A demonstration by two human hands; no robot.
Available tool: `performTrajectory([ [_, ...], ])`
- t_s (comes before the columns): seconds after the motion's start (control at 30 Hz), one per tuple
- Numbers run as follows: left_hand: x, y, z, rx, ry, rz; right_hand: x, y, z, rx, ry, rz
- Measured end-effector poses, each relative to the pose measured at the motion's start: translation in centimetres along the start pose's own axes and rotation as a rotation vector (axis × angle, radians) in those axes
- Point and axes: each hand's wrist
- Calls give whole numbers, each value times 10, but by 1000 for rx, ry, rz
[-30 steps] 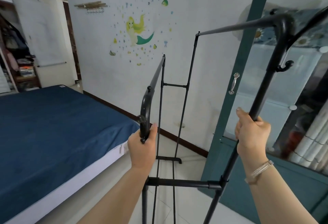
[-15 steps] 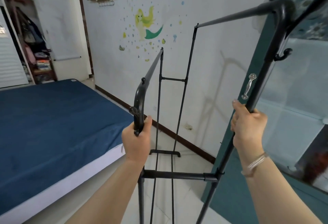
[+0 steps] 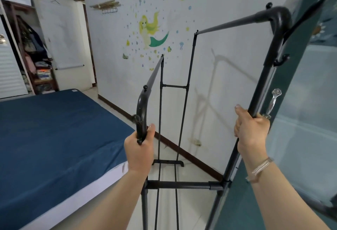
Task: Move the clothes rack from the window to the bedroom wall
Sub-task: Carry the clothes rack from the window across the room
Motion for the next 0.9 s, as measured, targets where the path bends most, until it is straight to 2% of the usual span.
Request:
performTrajectory([
  [0.47, -37, -58, -64, 30, 22, -3, 55, -61, -78, -40, -33, 19],
  [0.9, -64, -145, -70, 168, -51, -85, 98, -81, -187, -194, -103, -16],
])
Point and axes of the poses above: each hand's wrist, its own z-axis away from the middle knuckle, its own y-axis out of the back of the hand, x = y × z, and after that the axes turned 11 degrees about x, right-handed
